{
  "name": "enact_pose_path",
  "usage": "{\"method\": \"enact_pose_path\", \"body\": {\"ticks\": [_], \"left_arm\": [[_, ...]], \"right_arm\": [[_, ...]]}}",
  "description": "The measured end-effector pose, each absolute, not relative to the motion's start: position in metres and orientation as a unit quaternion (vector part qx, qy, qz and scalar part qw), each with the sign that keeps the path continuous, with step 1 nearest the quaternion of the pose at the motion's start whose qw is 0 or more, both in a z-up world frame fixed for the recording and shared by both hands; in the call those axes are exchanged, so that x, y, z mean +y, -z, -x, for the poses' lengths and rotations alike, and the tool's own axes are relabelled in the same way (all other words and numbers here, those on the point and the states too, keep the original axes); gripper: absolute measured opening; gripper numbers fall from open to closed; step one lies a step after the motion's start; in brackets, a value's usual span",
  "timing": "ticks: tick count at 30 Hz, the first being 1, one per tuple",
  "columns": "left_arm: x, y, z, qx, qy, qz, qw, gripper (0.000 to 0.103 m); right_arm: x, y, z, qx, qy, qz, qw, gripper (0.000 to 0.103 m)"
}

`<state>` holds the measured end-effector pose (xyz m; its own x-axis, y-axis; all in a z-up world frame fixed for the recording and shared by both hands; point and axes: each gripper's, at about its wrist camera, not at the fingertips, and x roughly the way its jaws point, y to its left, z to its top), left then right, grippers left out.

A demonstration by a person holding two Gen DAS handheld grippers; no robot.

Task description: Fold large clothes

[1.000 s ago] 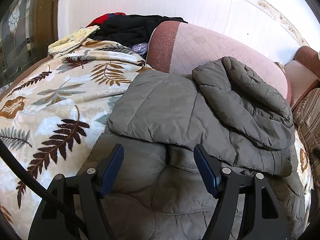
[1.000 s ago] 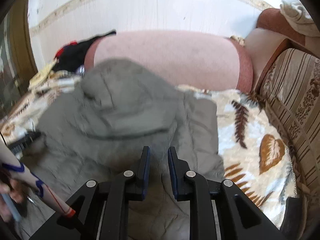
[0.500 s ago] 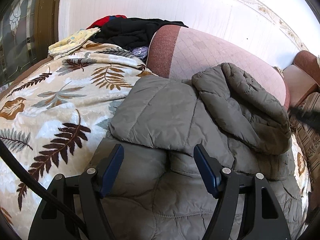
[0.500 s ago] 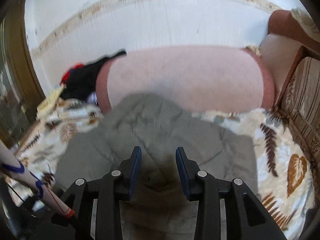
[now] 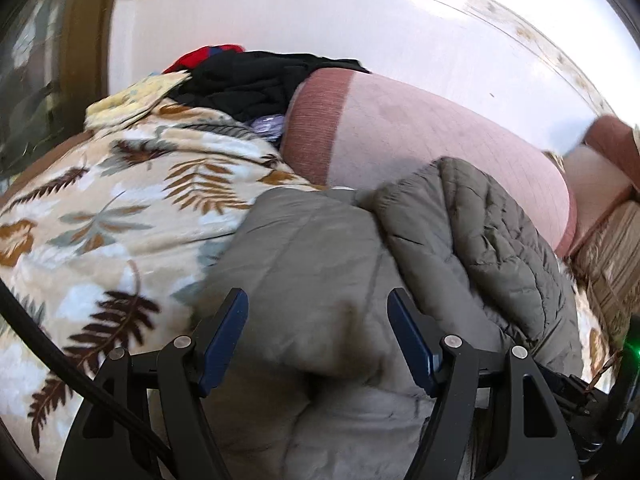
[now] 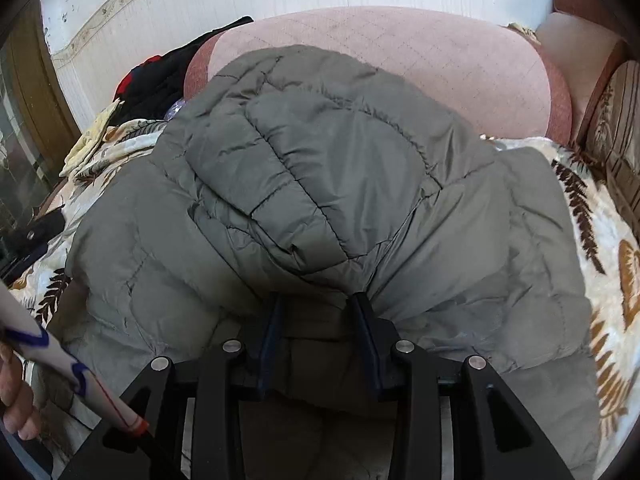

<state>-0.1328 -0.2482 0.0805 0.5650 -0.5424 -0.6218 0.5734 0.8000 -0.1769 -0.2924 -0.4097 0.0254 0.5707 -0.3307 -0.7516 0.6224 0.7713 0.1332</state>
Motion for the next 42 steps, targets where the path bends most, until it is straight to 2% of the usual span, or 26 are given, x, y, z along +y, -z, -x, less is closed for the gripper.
{"method": "enact_pose_path", "body": {"ticks": [5, 11, 20, 31, 38, 42], "left_arm": [[-0.285, -0.056, 0.135, 0.354, 0.33, -0.075, 0.872, 0.071], [-0.303, -0.03, 0.132, 0.366, 0.307, -0.133, 0.868, 0.075], [-0.301, -0.026, 0.133, 0.361, 0.307, -0.136, 0.87, 0.075], [-0.303, -0.024, 0.133, 0.357, 0.305, -0.141, 0.872, 0.076], [-0.296, -0.034, 0.138, 0.343, 0.309, -0.127, 0.878, 0.076], [-0.288, -0.052, 0.147, 0.314, 0.299, -0.119, 0.893, 0.076]], "right_arm": [[-0.421, -0.02, 0.306, 0.353, 0.255, -0.238, 0.868, 0.039], [-0.419, -0.027, 0.312, 0.362, 0.252, -0.23, 0.867, 0.039], [-0.431, -0.085, 0.324, 0.311, 0.288, -0.208, 0.881, 0.039], [-0.455, -0.028, 0.309, 0.383, 0.341, -0.164, 0.842, 0.039], [-0.453, -0.039, 0.314, 0.39, 0.337, -0.155, 0.843, 0.039], [-0.435, -0.06, 0.328, 0.356, 0.33, -0.173, 0.857, 0.039]]}}
